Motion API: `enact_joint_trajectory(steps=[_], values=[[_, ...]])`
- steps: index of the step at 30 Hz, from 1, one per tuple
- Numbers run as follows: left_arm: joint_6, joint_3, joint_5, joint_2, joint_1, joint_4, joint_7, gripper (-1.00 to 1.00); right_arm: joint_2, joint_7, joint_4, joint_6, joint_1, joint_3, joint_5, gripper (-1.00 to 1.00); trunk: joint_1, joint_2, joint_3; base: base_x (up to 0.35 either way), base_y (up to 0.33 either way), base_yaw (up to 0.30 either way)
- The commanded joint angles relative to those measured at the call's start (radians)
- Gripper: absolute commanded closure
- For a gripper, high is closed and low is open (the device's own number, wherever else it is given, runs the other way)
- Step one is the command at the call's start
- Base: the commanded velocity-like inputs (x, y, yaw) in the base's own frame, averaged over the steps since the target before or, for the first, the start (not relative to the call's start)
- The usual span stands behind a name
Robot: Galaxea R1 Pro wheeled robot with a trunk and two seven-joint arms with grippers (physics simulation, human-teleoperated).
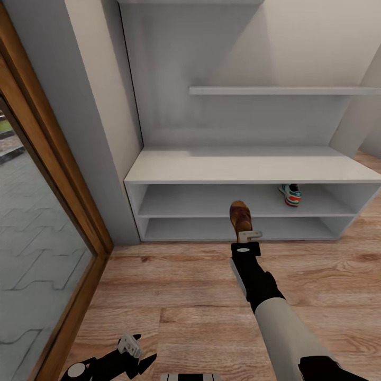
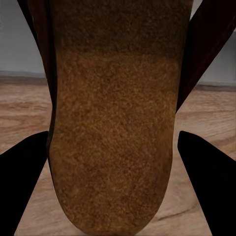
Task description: Pick up the two gym shoes and the two sandals from the corridor floor and place them onto the hallstand (shoe rack) in the corridor, making sure they are on the rack and not on the floor. Arrange them so the two gym shoes are next to each other and the two sandals are next to each other.
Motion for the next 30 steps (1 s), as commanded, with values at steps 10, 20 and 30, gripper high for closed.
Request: enact_joint_trajectory(steps=[10,20,30], values=[[-0.007,0.005,-0.012,-0.01,0.0,-0.001,-0.005,-1.0,0.001,0.002,0.031,0.038,0.0,-0.004,0.01,1.0,0.0,0.0,-0.01,0.0,0.0,0.153],[-0.008,0.004,-0.012,-0.011,0.0,0.0,-0.005,-1.0,0.001,0.002,0.026,0.042,0.0,-0.003,0.011,1.0,0.0,0.0,-0.02,0.0,0.0,0.106],[-0.009,0.004,-0.012,-0.01,0.001,0.001,-0.005,-1.0,0.001,0.002,0.022,0.042,0.0,-0.007,0.013,1.0,0.0,0.0,-0.021,0.167,0.0,0.002]])
